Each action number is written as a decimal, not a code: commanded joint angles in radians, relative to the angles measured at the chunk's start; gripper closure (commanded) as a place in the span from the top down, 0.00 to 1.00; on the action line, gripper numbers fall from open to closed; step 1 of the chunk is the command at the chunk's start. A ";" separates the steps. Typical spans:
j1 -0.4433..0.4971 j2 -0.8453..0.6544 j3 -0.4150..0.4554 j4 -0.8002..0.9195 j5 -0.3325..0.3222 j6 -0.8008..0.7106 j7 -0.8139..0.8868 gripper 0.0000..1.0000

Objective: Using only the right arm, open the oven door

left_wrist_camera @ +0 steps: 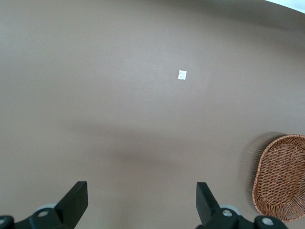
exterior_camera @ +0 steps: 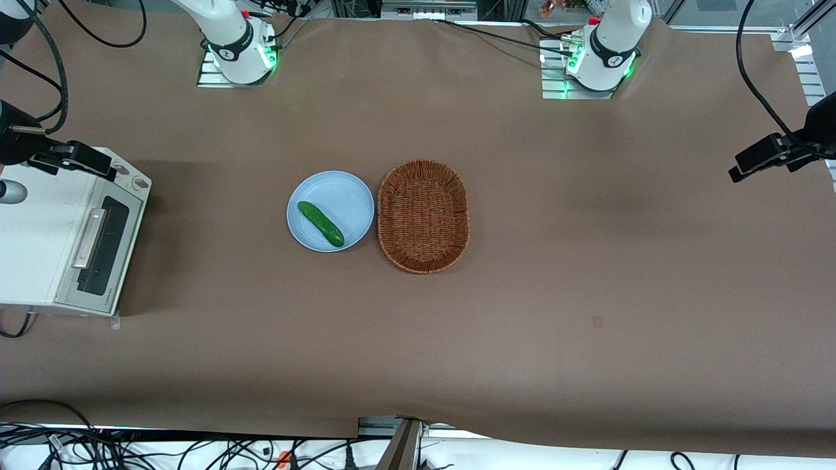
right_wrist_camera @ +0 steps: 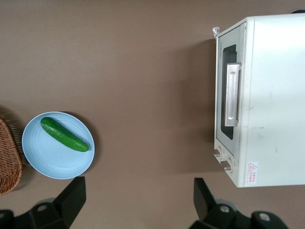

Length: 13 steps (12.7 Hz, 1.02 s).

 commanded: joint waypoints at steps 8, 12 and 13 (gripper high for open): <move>-0.004 -0.010 0.001 0.007 0.022 -0.035 -0.030 1.00; -0.004 0.018 0.001 -0.004 0.019 -0.083 -0.046 1.00; -0.004 0.031 0.001 -0.004 0.019 -0.101 -0.054 1.00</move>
